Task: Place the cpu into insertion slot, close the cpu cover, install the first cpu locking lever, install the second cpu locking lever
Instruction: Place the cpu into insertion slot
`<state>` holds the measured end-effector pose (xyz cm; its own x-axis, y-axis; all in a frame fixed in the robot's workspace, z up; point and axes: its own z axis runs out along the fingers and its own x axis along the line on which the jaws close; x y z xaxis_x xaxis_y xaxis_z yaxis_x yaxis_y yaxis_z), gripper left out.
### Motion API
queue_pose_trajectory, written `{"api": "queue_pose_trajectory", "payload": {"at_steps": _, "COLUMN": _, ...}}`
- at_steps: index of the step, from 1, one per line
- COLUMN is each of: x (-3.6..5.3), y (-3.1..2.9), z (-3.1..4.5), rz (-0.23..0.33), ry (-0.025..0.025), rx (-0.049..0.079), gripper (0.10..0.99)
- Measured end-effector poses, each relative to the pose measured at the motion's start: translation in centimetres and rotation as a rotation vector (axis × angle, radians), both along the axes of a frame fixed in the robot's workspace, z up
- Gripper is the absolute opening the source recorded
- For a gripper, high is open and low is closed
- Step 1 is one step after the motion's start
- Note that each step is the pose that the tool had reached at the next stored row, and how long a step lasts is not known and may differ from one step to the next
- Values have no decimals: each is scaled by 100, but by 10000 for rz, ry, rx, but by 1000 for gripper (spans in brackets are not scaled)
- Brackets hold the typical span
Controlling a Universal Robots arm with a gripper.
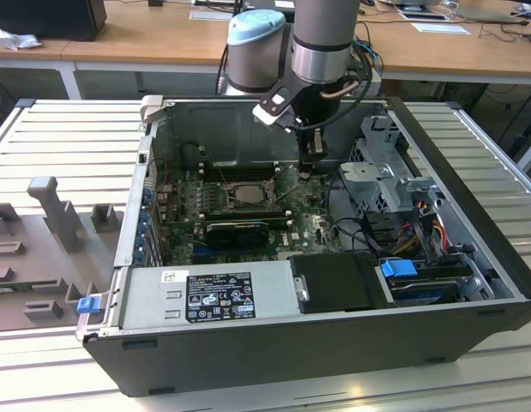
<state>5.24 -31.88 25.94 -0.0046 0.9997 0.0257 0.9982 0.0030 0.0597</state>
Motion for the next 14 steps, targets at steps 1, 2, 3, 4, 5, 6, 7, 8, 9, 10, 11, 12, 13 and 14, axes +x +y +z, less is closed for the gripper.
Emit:
{"api": "queue_pose_trajectory", "payload": {"at_steps": 1, "x": 17, "y": 0, "z": -16, "rz": 1, "ry": 0, "rx": -2, "gripper": 106}}
{"api": "queue_pose_trajectory", "payload": {"at_steps": 2, "x": 28, "y": 0, "z": -30, "rz": 1, "ry": 0, "rx": -4, "gripper": 106}}
{"api": "queue_pose_trajectory", "payload": {"at_steps": 3, "x": 37, "y": 0, "z": -48, "rz": 2, "ry": 0, "rx": -4, "gripper": 106}}
{"api": "queue_pose_trajectory", "payload": {"at_steps": 4, "x": 45, "y": 0, "z": -77, "rz": 2, "ry": 1, "rx": -6, "gripper": 106}}
{"api": "queue_pose_trajectory", "payload": {"at_steps": 5, "x": 46, "y": 0, "z": -95, "rz": -1, "ry": 10, "rx": -6, "gripper": 106}}
{"api": "queue_pose_trajectory", "payload": {"at_steps": 6, "x": 45, "y": 0, "z": -95, "rz": 1, "ry": 101, "rx": -9, "gripper": 106}}
{"api": "queue_pose_trajectory", "payload": {"at_steps": 7, "x": 45, "y": 0, "z": -95, "rz": 1, "ry": 183, "rx": -8, "gripper": 106}}
{"api": "queue_pose_trajectory", "payload": {"at_steps": 8, "x": 37, "y": 1, "z": -96, "rz": -2, "ry": 211, "rx": -6, "gripper": 106}}
{"api": "queue_pose_trajectory", "payload": {"at_steps": 9, "x": 25, "y": 1, "z": -98, "rz": 0, "ry": 218, "rx": -4, "gripper": 106}}
{"api": "queue_pose_trajectory", "payload": {"at_steps": 10, "x": 9, "y": 0, "z": -99, "rz": 1, "ry": 223, "rx": -6, "gripper": 106}}
{"api": "queue_pose_trajectory", "payload": {"at_steps": 11, "x": 6, "y": 0, "z": -99, "rz": 1, "ry": 224, "rx": -6, "gripper": 106}}
{"api": "queue_pose_trajectory", "payload": {"at_steps": 12, "x": 4, "y": 0, "z": -99, "rz": 1, "ry": 225, "rx": -8, "gripper": 106}}
{"api": "queue_pose_trajectory", "payload": {"at_steps": 13, "x": -7, "y": 1, "z": -99, "rz": 1, "ry": 224, "rx": -7, "gripper": 106}}
{"api": "queue_pose_trajectory", "payload": {"at_steps": 14, "x": -18, "y": 1, "z": -99, "rz": 2, "ry": 225, "rx": -7, "gripper": 106}}
